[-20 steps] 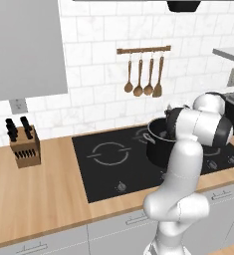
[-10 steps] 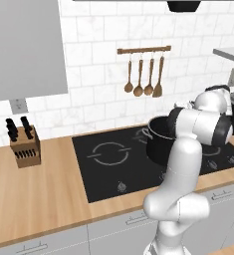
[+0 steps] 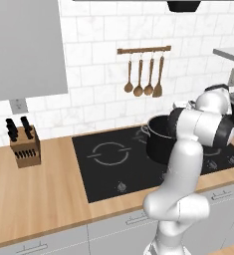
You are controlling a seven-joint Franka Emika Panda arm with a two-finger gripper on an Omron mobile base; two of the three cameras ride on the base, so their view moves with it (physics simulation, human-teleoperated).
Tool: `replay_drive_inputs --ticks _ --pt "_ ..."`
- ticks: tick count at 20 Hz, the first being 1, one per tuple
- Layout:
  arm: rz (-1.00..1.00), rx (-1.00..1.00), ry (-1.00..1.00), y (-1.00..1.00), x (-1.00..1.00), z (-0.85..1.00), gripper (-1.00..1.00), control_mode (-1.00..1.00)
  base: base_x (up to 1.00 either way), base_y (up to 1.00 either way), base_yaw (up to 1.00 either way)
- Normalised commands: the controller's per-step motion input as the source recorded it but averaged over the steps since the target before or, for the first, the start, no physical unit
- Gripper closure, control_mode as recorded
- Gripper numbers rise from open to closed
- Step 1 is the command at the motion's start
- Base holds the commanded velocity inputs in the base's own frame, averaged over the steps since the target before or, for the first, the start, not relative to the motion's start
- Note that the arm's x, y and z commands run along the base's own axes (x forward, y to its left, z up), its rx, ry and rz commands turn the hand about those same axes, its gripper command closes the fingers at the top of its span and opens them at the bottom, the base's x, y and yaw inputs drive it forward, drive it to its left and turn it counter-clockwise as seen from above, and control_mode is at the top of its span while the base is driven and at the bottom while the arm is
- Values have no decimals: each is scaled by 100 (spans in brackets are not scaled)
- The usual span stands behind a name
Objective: Put the onion and lime in the pot. Retrieve the spatula and lightly stir the vegetables in the pot.
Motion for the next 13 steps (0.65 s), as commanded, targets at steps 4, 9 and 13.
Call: replay_drive_inputs --ticks 4,9,13 --pt "0 22 8 36 -11 14 100 -100 0 0 0" --pt "0 6 17 13 -2 -33 100 -100 0 0 0" --pt "0 -5 12 0 -8 -83 100 -100 0 0 0"
